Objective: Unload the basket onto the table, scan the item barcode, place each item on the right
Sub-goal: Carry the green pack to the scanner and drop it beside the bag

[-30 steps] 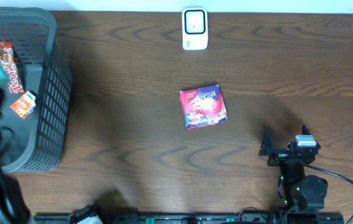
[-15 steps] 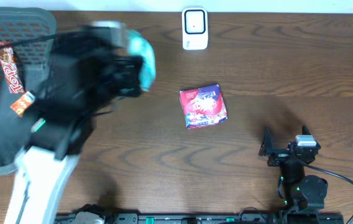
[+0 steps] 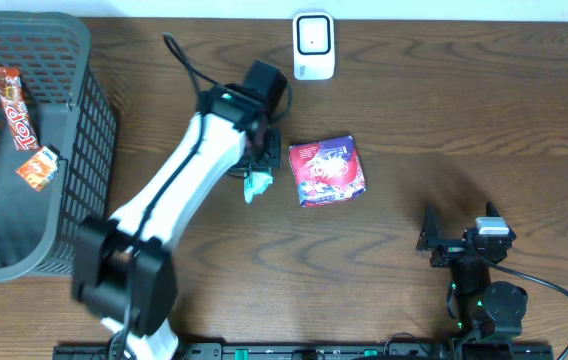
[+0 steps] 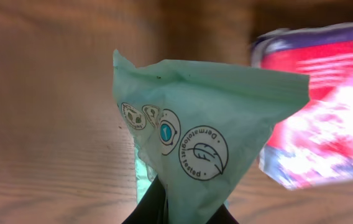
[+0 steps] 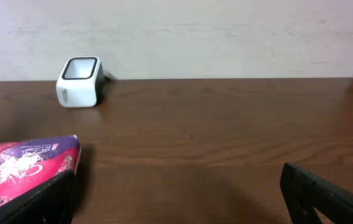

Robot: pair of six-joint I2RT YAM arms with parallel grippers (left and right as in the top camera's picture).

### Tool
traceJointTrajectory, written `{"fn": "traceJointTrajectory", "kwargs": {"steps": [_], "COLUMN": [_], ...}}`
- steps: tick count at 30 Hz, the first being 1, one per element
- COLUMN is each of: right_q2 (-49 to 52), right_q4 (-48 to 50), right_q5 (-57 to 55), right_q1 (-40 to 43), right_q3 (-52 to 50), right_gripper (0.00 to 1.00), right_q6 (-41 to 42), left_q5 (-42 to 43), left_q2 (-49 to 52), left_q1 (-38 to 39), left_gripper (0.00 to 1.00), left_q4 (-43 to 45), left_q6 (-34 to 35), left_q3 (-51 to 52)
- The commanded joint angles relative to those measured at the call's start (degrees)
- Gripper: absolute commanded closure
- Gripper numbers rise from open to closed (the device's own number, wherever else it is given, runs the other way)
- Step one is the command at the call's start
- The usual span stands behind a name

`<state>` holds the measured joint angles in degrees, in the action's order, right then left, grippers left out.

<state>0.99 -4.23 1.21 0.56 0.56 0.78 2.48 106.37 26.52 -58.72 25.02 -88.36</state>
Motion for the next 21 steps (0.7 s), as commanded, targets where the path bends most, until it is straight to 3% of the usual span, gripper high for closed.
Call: {"fn": "traceJointTrajectory", "kwargs": {"steps": [1,4,7,14,21], "right_q2": [-0.2,-0.2,-0.2,-0.2,-0.2], "right_q4": [0.0,0.0,0.0,0.0,0.0], "right_q5": [-0.5,-0.5,-0.5,-0.5,-0.5], "right_q1": [-0.4,-0.4,-0.4,-0.4,-0.4], "right_q3": [-0.2,-0.2,-0.2,-0.2,-0.2], "right_gripper": [0.01,0.01,0.01,0.01,0.01], "right_q6": [-0.6,-0.6,-0.6,-0.6,-0.6], "left_q5": [-1.4,-0.9,2.7,2.3,6.1], "left_q2": [4.5,7.5,10.0,16.3,16.5], "left_q1": [1.6,3.0,4.7,7.3,7.5], "left_gripper": [0.93,0.93,0.93,0.92,0.92], "left_q4": [-0.8,0.2,3.4,11.8,19.6], "left_q6": [10.3,13.7,13.7,13.6,4.3], "left_q3": [0.1,0.1,0.1,0.1,-1.0]}}
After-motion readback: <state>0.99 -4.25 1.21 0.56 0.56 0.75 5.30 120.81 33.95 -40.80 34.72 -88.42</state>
